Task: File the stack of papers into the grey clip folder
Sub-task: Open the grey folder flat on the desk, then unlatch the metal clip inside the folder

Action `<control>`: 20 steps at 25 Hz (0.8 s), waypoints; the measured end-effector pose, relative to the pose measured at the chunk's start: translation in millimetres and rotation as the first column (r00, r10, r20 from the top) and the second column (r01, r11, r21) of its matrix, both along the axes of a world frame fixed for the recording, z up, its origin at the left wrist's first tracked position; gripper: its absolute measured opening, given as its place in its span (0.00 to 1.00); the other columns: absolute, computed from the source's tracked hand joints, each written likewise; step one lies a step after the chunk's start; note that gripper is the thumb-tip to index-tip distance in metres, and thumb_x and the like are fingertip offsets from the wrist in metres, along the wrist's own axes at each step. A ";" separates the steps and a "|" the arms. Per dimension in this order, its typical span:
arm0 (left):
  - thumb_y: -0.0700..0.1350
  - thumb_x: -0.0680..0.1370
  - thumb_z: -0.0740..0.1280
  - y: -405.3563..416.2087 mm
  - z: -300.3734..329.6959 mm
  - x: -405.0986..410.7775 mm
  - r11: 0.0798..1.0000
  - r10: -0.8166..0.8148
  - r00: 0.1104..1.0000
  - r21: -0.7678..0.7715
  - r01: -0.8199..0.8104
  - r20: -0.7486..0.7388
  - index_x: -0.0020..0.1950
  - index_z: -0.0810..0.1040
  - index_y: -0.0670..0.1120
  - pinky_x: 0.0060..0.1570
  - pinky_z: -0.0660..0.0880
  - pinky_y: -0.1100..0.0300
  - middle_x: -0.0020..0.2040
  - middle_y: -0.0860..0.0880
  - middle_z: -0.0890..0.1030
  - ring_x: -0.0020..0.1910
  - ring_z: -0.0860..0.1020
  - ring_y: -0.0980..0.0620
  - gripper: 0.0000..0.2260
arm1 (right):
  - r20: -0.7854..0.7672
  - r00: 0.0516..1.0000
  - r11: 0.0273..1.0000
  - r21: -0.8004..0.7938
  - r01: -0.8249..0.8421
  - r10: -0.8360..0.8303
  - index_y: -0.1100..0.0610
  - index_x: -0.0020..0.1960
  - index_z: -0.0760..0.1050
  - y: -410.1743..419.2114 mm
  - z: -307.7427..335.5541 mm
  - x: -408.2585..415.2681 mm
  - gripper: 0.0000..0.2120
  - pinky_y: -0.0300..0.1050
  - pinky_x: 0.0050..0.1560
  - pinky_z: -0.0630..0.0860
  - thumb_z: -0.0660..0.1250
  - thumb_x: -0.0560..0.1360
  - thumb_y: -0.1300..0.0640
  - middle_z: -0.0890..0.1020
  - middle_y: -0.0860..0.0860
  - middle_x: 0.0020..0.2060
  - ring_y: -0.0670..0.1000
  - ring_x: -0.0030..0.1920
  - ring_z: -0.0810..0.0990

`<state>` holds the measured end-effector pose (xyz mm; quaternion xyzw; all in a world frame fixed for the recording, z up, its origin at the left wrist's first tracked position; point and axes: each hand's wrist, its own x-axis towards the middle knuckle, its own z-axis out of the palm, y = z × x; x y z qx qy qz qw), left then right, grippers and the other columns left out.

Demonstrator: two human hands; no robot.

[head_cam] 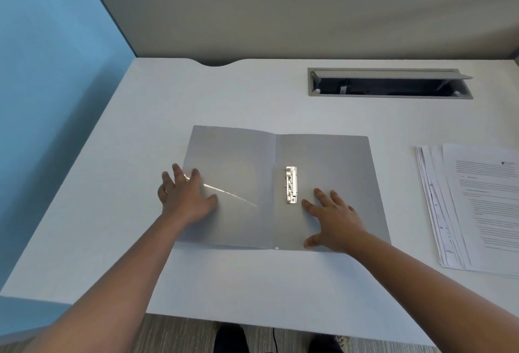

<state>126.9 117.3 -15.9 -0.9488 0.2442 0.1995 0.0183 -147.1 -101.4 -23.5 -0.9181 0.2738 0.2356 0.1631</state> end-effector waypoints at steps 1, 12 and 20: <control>0.65 0.75 0.64 -1.9 -6.8 -3.9 0.999 -0.029 1.000 0.033 0.029 -0.007 0.80 0.57 0.53 0.76 0.49 0.38 0.83 0.38 0.39 0.81 0.40 0.33 0.37 | 0.000 1.000 1.000 -0.001 -0.002 0.002 0.41 0.82 0.49 -0.1 -0.3 -0.3 0.51 0.65 0.77 0.58 0.73 0.68 0.32 0.44 0.48 0.83 0.60 0.82 0.44; 0.40 0.77 0.71 -83.0 -20.5 -76.4 0.843 -0.520 0.834 -0.265 0.467 -0.185 0.82 0.59 0.53 0.75 0.64 0.51 0.83 0.51 0.59 0.82 0.56 0.47 0.37 | 0.046 0.999 0.998 -0.055 0.025 -0.023 0.41 0.81 0.49 -1.9 0.7 -2.1 0.56 0.60 0.71 0.66 0.76 0.63 0.31 0.48 0.47 0.83 0.58 0.81 0.48; 0.64 0.76 0.68 -109.4 -11.4 -89.9 0.855 -0.497 0.868 -0.178 0.487 -0.008 0.79 0.59 0.54 0.48 0.73 0.52 0.66 0.49 0.76 0.62 0.76 0.41 0.36 | 0.006 0.998 0.997 -0.056 0.055 -0.055 0.38 0.81 0.42 -5.4 -3.0 -1.9 0.60 0.64 0.71 0.65 0.74 0.61 0.27 0.39 0.52 0.83 0.61 0.82 0.40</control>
